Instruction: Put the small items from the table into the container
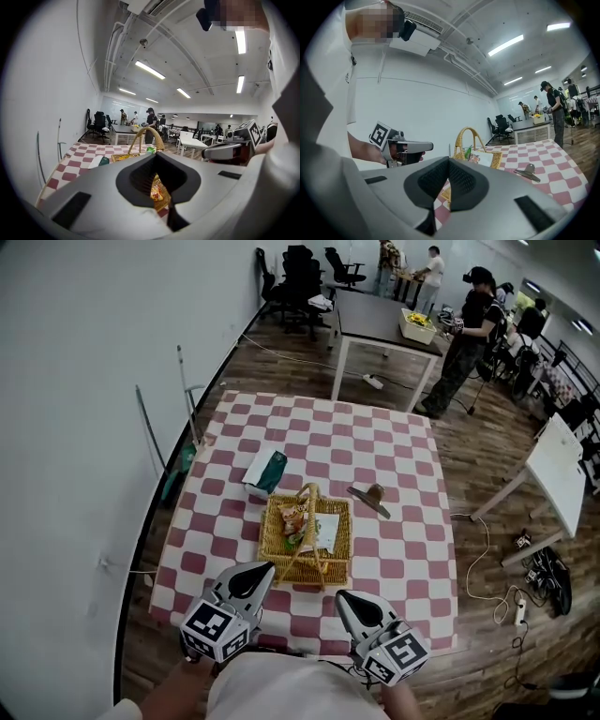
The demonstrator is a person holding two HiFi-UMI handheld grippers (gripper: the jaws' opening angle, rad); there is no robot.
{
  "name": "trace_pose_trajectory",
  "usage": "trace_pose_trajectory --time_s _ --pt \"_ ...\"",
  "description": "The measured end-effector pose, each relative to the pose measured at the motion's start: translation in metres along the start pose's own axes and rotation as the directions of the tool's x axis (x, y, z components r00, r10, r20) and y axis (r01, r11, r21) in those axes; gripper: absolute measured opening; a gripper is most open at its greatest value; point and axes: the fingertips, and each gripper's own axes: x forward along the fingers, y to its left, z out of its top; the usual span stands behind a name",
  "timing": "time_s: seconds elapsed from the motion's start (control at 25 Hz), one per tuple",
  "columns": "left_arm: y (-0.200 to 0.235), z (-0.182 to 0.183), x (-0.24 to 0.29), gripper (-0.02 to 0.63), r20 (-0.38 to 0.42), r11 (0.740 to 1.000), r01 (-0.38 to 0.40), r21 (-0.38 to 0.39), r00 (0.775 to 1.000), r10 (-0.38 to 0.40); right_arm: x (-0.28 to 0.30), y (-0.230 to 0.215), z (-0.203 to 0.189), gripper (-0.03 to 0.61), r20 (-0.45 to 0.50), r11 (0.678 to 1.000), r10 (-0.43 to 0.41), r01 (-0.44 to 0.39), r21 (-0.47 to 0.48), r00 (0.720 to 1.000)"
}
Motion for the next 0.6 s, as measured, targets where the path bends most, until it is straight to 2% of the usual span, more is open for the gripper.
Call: trace_pose_trajectory --time_s 0.6 --pt "-0.008 -0.003 -0.005 -0.006 0.016 1.000 -0.016 0.026 1.000 0.016 -0.019 -0.002 0.003 0.008 -0.005 0.999 -0.043 0.042 -0.029 0.999"
